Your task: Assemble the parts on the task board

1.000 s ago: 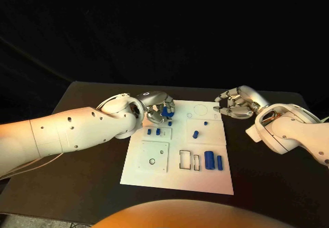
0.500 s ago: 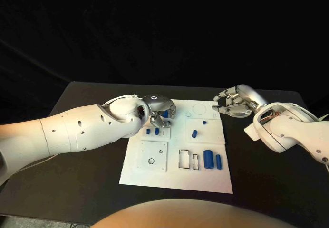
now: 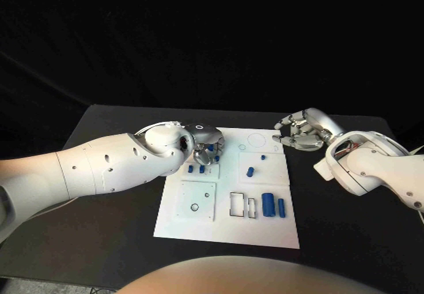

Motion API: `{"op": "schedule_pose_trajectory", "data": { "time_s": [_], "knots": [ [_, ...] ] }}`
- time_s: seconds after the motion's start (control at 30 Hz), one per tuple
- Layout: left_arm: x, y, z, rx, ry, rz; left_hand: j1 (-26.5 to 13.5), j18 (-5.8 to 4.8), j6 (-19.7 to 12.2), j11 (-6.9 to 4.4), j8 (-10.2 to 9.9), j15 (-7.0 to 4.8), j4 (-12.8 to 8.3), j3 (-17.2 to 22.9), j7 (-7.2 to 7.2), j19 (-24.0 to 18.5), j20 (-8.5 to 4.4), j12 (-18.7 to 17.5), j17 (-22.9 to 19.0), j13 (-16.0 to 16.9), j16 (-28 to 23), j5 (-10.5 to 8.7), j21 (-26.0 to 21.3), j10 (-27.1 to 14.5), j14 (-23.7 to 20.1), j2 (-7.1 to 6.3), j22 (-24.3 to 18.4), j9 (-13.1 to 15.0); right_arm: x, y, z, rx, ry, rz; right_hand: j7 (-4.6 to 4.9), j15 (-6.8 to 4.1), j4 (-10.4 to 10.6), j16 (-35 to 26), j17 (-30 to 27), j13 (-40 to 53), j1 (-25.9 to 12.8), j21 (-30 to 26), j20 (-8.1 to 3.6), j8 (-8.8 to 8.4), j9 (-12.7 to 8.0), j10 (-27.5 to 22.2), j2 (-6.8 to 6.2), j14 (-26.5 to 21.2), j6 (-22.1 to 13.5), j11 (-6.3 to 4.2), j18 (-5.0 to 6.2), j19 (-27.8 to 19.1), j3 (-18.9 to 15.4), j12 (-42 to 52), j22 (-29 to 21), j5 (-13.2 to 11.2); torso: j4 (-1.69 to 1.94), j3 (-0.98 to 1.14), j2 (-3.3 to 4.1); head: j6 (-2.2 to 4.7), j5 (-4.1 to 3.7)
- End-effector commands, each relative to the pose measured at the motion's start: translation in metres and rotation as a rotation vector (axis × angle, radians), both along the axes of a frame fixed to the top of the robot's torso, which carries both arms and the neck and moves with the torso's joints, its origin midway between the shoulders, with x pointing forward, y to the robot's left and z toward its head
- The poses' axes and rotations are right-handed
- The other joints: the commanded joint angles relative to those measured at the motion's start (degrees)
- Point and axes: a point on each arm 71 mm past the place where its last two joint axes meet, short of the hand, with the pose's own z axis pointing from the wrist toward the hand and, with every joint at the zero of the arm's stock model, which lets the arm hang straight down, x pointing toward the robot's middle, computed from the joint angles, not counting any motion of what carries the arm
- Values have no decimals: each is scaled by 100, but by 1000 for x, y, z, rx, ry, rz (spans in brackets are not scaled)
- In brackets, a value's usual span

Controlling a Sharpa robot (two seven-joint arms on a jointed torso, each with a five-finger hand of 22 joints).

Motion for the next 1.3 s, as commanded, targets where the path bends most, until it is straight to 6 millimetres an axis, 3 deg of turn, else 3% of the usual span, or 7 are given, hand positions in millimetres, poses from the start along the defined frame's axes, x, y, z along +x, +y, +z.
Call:
{"op": "schedule_pose_trajectory", "data": {
  "time_s": [0.03, 0.7, 1.3],
  "knots": [
    [0, -2, -2, 17, 27, 3, 4, -84, 49, -1, -26, -19, -8, 47, -5, 33, 4, -33, 5, -9, 30, -8, 39, 45, 44, 42, 485, 0, 0, 2, 0, 0, -7, 11, 0, -44, 6, -19, 786, -5, -7, -37, -1, 33, 6, -35, 17, 385, -46, -1, 33, -40, 30, -29, 470, 38, -3, 2, -2, -6, 2],
    [7, -6, -6, 21, 45, 23, -11, -127, 161, -9, -74, 1, 1, 220, 11, 202, 36, -133, 130, -96, 207, -10, 461, 305, 177, 142, 558, 22, -1, 2, 0, 0, -4, 13, -1, -45, 5, -22, 786, 11, -6, -45, -2, 38, 13, -9, 18, 386, -43, -2, 33, -40, 39, -16, 467, 55, 0, 5, -1, -34, -12],
    [8, -8, -7, -1, 46, 22, 176, -222, 520, -99, -82, -76, -280, 424, -33, 515, -24, -487, 470, -172, 513, 3, 1280, 902, 507, 358, 700, 137, 0, 3, 0, -1, -3, 15, -3, -46, 2, -22, 788, 35, -2, -49, -2, 46, 18, 19, 19, 387, -33, -4, 33, -40, 45, 5, 466, 59, 2, 6, -9, -59, -22]
  ]
}}
